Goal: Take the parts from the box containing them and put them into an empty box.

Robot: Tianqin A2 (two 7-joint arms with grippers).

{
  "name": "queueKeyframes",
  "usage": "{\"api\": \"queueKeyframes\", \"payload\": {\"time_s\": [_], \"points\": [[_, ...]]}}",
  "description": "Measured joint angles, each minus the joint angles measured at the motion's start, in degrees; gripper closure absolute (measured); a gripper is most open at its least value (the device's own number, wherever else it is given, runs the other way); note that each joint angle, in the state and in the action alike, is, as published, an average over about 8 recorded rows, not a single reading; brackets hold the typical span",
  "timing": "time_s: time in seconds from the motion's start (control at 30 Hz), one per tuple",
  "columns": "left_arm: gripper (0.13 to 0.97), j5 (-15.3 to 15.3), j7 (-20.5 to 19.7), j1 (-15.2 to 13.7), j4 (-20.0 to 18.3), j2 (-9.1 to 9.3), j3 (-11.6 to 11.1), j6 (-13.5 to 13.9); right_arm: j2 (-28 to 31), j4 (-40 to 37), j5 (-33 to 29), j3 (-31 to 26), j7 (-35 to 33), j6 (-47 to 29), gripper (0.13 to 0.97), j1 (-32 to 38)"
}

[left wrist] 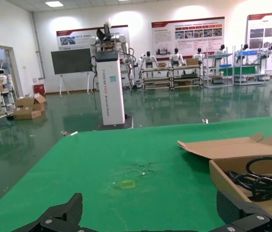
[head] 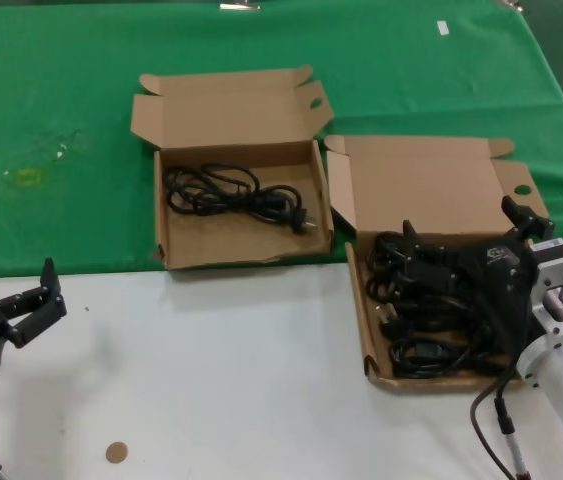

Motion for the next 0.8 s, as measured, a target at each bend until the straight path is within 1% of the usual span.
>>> {"api": "queueKeyframes", "payload": {"time_s": [0.8], "points": [[0.132,0.0,0.0,0.0,0.0,0.0,0.0,0.0,0.0,0.0,0.0,0.0,0.0,0.0,0.129,0.0]]}}
